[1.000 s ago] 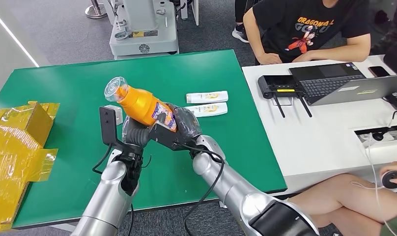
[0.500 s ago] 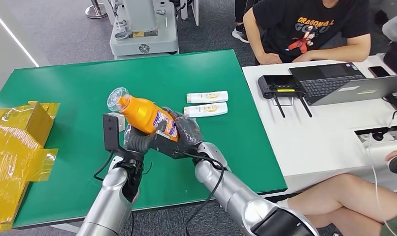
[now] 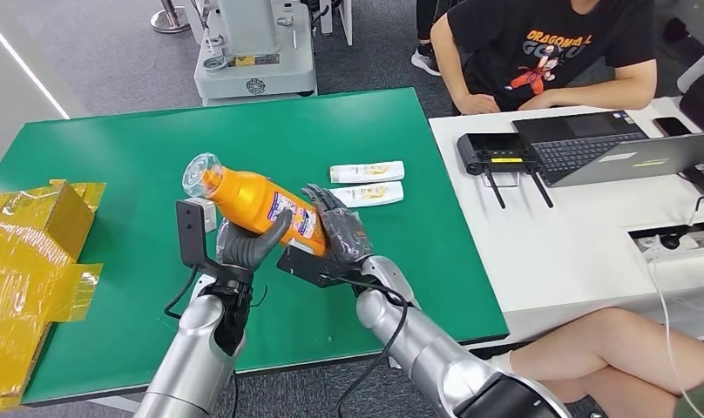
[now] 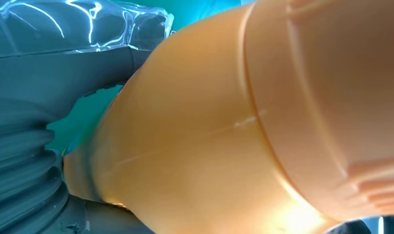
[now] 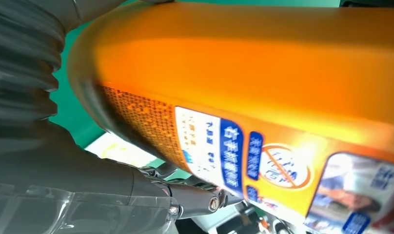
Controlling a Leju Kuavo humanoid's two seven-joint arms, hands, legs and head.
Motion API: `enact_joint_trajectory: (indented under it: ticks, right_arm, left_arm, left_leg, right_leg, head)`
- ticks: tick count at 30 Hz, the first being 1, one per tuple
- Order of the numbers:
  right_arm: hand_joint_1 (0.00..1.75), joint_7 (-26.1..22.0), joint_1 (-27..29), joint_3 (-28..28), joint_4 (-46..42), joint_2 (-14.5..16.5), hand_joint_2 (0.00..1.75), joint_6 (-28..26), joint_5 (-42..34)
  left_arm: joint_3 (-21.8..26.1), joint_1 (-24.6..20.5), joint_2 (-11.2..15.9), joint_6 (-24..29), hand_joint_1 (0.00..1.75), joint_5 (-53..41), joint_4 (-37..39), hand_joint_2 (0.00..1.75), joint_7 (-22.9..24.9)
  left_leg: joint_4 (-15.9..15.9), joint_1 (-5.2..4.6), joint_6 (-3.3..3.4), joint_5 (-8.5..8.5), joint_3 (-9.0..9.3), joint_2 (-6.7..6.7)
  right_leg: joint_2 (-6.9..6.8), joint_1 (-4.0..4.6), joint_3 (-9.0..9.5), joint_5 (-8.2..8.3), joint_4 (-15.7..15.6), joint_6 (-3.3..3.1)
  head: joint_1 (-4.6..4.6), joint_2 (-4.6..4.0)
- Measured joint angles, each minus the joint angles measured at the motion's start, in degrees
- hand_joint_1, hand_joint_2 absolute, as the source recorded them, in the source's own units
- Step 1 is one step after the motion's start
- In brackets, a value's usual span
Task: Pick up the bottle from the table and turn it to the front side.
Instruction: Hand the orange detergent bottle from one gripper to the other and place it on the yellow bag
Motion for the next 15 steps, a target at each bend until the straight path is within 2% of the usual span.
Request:
enact_joint_trajectory:
  ticks: [6,11,15]
  right_arm:
    - [0.00,-5.99,1.60,-0.92,-3.79,-0.02,1.75,-3.92,-3.14]
    - [0.00,-11.49,3.80,-1.80,-12.18,-0.07,1.75,-8.52,-8.77]
    - [0.00,-14.34,5.42,-1.55,-19.92,-0.11,1.75,-9.08,-12.87]
  left_arm:
    - [0.59,-0.25,0.32,1.12,1.75,-0.13,-1.01,1.75,-0.60]
    - [1.51,0.05,1.58,3.11,1.75,-0.31,-1.19,1.75,-1.29]
    - [2.08,0.89,2.83,5.15,1.75,-0.46,-1.18,1.75,-2.32]
  left_leg:
    - [0.00,0.00,0.00,0.00,-0.04,-0.05]
    - [0.00,0.00,0.00,0.00,-0.03,0.02]
    - [-0.01,0.01,-0.01,0.01,-0.05,-0.02]
  right_leg:
    - [-0.04,0.00,0.00,0.00,0.01,0.00]
    - [0.05,0.00,-0.03,0.00,0.00,0.00]
    - [-0.01,0.00,-0.04,0.00,0.02,0.00]
  head:
    - [0.01,0.00]
    - [-0.01,0.00]
    - [0.00,0.00]
